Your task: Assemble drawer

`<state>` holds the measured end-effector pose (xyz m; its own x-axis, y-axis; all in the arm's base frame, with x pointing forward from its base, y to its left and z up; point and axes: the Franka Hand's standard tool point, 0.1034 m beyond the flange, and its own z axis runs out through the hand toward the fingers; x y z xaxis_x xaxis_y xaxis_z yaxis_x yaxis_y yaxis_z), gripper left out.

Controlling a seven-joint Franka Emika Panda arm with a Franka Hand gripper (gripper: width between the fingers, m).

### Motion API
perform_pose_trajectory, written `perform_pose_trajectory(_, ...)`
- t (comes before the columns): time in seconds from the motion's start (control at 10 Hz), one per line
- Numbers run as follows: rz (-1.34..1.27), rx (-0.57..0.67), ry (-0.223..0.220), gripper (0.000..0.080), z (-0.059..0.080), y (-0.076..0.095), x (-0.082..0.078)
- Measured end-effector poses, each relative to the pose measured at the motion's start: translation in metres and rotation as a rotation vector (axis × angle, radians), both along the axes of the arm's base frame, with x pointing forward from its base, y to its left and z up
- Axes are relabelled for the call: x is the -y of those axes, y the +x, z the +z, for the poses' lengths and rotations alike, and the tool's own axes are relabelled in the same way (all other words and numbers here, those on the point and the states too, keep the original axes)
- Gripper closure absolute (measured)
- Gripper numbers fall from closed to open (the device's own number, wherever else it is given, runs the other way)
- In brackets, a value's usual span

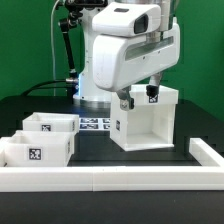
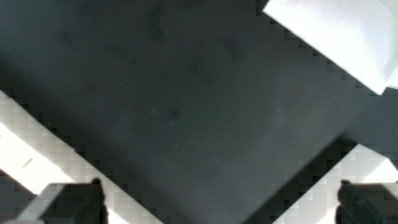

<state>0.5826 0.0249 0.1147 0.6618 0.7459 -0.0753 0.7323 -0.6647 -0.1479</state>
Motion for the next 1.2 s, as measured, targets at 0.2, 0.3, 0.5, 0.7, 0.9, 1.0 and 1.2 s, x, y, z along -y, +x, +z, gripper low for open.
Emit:
perform_pose_trajectory(0.2, -0.002, -0.013, 0.001, 0.015, -0.001, 0.0, 0.001)
perform_pose_trajectory(0.3, -0.002, -0.013, 0.001, 0.015, -0.001, 0.0, 0.001)
perform_pose_trajectory(0.5, -0.002, -0.014, 0.001, 0.015, -0.001, -0.001, 0.001)
perform_pose_trajectory(0.7, -0.029, 0.0, -0.003, 0.015, -0.001, 0.0, 0.0)
perform_pose_trajectory(0.9, -0.117, 0.07, -0.006, 0.015, 0.0, -0.008, -0.006)
perform_pose_trajectory(1.0, -0.187, 0.097, -0.013, 0.015, -0.001, -0.013, -0.012)
perform_pose_trajectory(1.2, -0.299, 0.094, -0.02, 0.015, -0.002, -0.017, -0.016)
